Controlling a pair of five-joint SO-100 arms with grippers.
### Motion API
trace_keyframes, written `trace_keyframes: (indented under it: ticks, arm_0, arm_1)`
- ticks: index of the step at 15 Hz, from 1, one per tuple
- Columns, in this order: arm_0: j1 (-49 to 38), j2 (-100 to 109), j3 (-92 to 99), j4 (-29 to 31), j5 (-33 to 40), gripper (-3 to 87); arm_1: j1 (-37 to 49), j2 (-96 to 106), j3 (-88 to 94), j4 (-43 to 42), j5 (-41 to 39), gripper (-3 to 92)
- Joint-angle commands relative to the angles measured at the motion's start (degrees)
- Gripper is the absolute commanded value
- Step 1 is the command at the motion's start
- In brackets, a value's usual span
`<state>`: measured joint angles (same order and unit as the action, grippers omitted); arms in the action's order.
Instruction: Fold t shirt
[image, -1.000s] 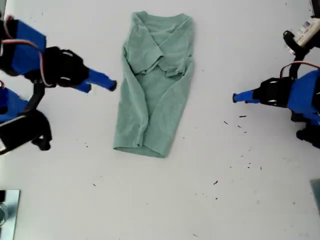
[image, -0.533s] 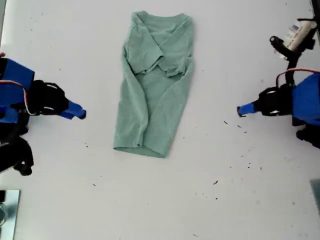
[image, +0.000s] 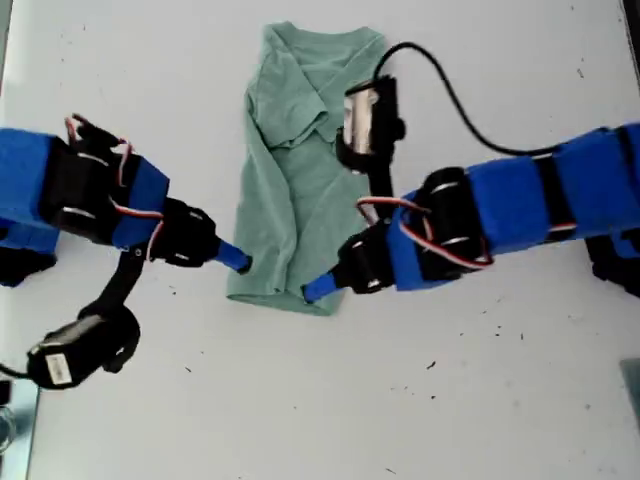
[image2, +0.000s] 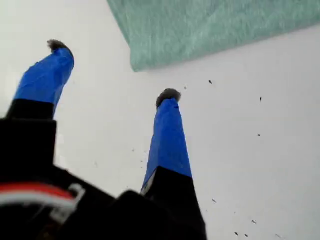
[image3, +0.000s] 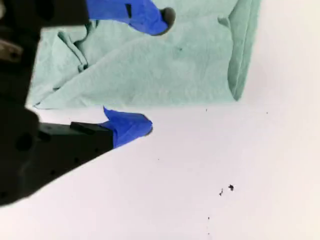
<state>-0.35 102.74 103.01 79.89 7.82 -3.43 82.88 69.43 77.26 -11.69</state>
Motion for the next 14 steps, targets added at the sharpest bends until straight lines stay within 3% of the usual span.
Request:
trace_keyframes:
  ticks: [1, 5, 6, 7, 8, 12, 14]
  arm_0:
    - [-1.14, -4.04, 0.0, -4.39, 2.02, 28.6]
    - [-1.41, -20.21, -3.43, -11.87, 4.04, 27.8]
    - [-0.88, -27.25, -8.0, -11.6, 4.75, 24.1]
    - [-0.09, -32.61, -13.8, -9.84, 5.36, 14.8]
    - [1.05, -34.01, -17.67, -9.49, 5.1, 2.9]
    - [5.01, -30.85, -32.7, -8.96, 3.87, -0.2]
    - [8.0, -30.76, -42.19, -8.79, 4.22, -0.2]
  arm_1:
    - [-0.97, -8.0, -9.23, -0.26, 0.09, 33.7]
    - [-0.53, -18.02, -10.02, -2.46, 0.97, 31.0]
    - [0.0, -21.01, -9.58, -4.39, 0.35, 26.5]
    - [0.53, -23.2, -9.58, -5.27, -0.79, 20.2]
    - [0.88, -23.82, -9.49, -5.01, -1.58, 8.0]
    - [0.97, -15.91, -12.83, 8.88, -7.38, -1.1]
    - [-2.72, -5.63, -11.6, 12.92, -6.59, -1.0]
